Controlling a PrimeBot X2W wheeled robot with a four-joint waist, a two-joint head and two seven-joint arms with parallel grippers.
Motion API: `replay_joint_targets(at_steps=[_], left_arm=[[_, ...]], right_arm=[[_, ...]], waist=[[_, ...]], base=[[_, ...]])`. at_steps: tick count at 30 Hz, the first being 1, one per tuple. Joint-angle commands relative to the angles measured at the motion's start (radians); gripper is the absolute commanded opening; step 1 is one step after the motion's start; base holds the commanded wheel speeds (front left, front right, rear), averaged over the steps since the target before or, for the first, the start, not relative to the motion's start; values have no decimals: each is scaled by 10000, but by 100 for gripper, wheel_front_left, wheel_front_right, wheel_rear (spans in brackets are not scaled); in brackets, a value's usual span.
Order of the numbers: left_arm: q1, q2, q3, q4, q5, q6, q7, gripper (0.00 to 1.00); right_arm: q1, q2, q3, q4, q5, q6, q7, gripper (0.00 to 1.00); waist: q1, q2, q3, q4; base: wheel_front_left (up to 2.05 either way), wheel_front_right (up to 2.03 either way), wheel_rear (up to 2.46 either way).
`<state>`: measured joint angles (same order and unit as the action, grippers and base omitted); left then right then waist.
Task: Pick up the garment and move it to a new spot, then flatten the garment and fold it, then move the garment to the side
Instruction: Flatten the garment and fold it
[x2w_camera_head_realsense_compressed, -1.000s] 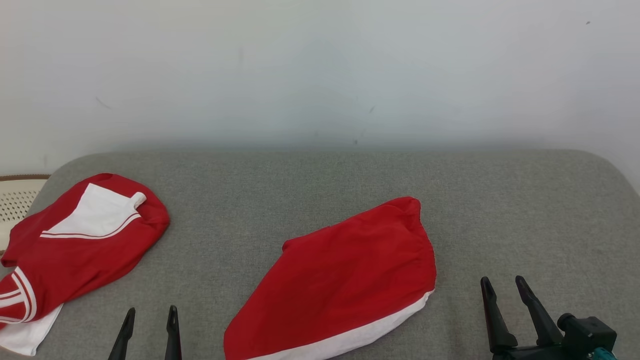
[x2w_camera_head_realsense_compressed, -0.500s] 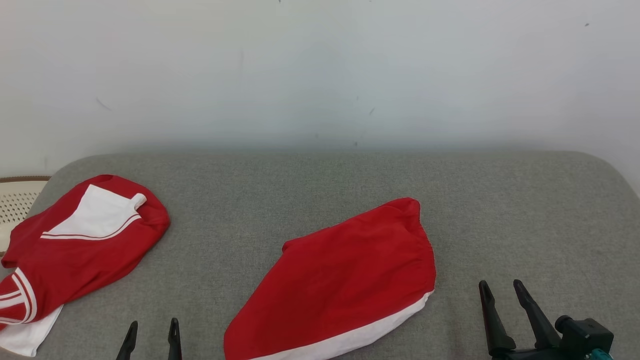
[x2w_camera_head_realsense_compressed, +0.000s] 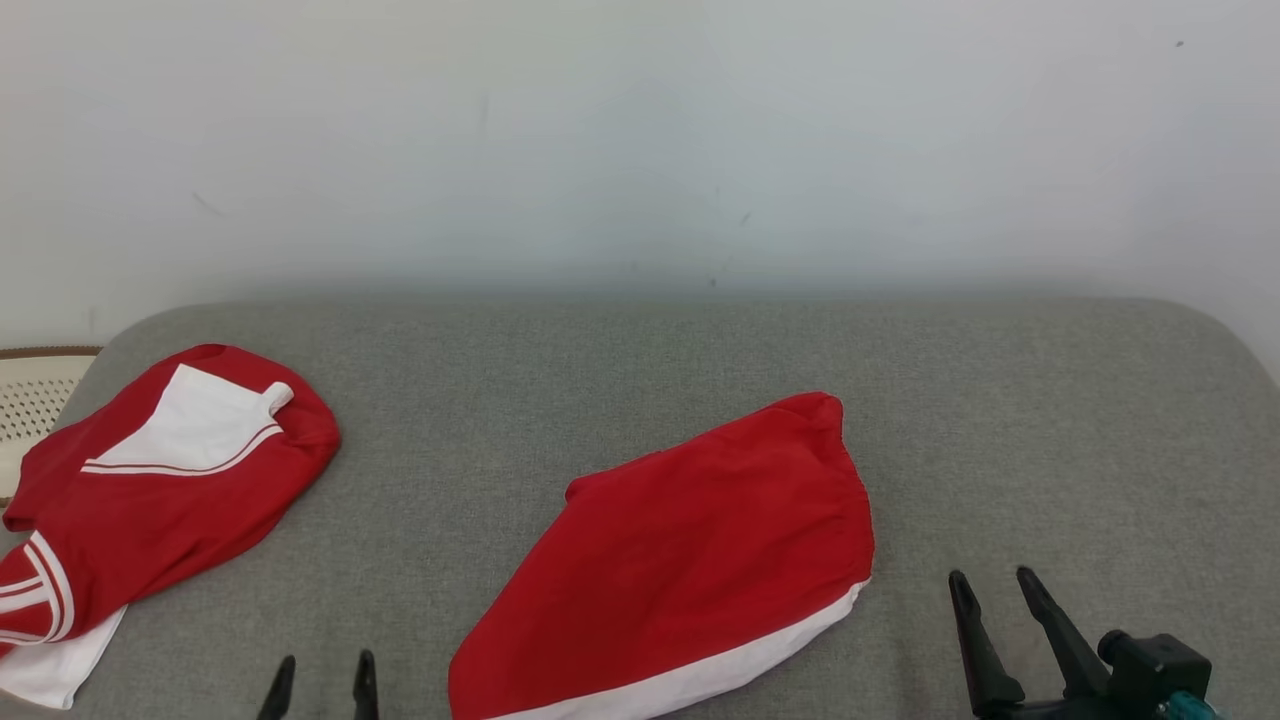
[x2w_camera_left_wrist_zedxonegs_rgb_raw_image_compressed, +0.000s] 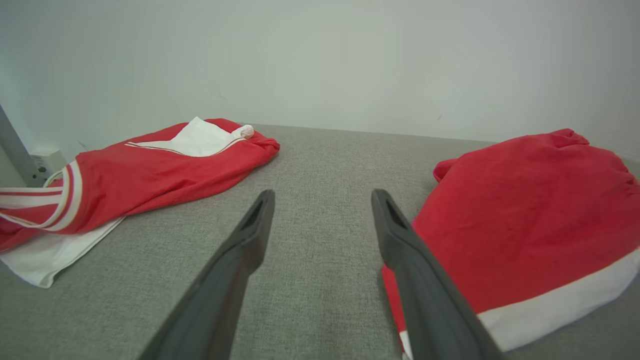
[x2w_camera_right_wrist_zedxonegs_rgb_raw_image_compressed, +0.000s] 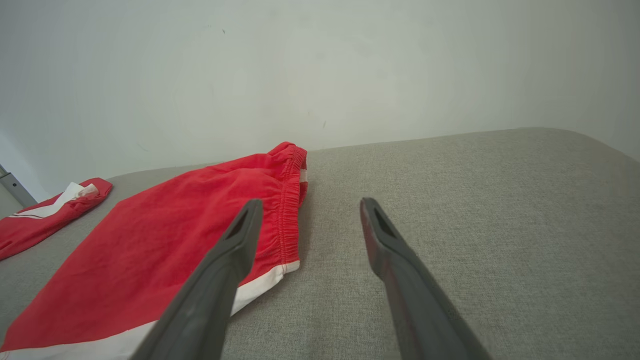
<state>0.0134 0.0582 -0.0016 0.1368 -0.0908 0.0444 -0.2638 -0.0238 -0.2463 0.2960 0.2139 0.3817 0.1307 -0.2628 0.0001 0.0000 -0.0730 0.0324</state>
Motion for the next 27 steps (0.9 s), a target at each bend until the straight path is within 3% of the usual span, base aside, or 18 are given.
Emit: replay_joint_targets(at_steps=[1,14,27], left_arm=[[116,18,-83,133,-96,-91,-13,100],[73,-58,-1514,1564,-590,-844,-13,100],[-680,-72,-2743,2982,-1325,-842,-13,100]], right_arm=[[-216,-174,119,128,107,1,43,100],[-1421,-1027,1800,1937,982,2,420,100],[-2894,-1490,3997,3683,2295,1,534,100]], waist=[[-1,0,31,17],[-1,0,269,345],[-1,0,630,406]], base=[[0,0,0],[0,0,0],[0,0,0]])
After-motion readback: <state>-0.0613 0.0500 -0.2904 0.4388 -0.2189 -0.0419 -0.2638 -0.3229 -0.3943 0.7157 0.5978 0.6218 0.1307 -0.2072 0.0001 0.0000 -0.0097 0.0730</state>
